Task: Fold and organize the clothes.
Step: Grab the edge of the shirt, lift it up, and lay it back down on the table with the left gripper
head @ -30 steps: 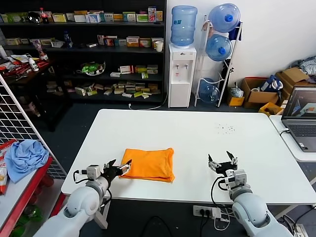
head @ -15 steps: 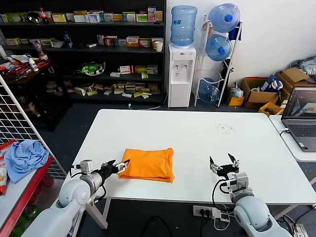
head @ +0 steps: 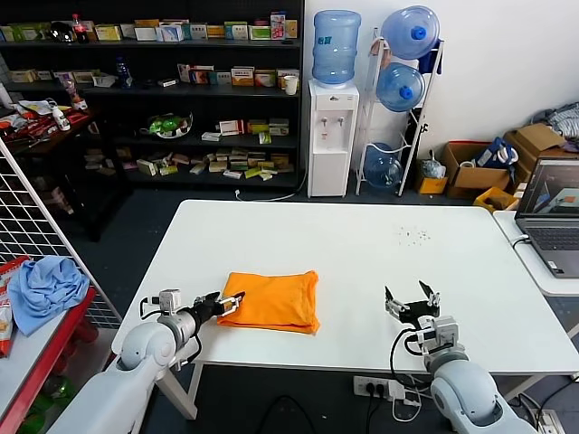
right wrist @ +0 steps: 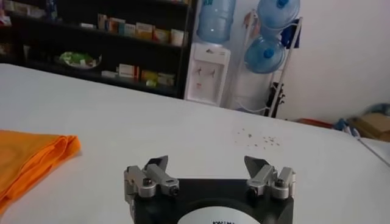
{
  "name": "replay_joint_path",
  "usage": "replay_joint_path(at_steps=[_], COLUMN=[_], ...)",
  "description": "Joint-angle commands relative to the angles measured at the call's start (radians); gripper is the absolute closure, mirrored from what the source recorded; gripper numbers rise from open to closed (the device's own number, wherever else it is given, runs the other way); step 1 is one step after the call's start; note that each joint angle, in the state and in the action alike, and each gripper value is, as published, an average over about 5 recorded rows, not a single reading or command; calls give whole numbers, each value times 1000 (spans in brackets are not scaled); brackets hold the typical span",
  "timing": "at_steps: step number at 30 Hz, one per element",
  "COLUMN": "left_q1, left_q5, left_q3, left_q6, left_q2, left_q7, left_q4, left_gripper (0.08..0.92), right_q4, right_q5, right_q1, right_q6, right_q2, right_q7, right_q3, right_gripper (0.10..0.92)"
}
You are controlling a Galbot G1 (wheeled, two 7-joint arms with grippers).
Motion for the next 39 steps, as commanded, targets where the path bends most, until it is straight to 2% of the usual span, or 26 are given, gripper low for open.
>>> replay_joint_path(at_steps=[1, 16, 20, 23, 27, 33, 39], left_q1=[-8, 9, 20, 26, 28, 10, -29], left_q5=[24, -3, -6, -6, 5, 109, 344], left_q3=[4, -16, -26, -38, -62, -100, -115], left_q6=[10, -13, -11, -1, 20, 25, -35], left_q2=[-14, -17, 12, 58, 153, 334, 440], left_q7=[25, 24, 6, -15, -44, -54, -34], left_q4=[11, -12, -31, -44, -51, -14, 69], left_gripper=[243, 674, 795, 857, 869, 869, 869], right_q4=[9, 21, 26, 30, 33, 32, 23], right_q5=[2, -2, -2, -1, -1, -1, -10], right_q1=[2, -2, -2, 1, 14, 38, 61], right_q6=[-2, -4, -4, -6, -9, -12, -11], right_q2=[0, 6, 6, 7, 15, 30, 44], right_q7=[3, 7, 8, 9, 12, 14, 12], right_q3=[-1, -6, -8, -15, -29, -55, -83], right_gripper=[203, 203, 203, 203, 203, 203, 203])
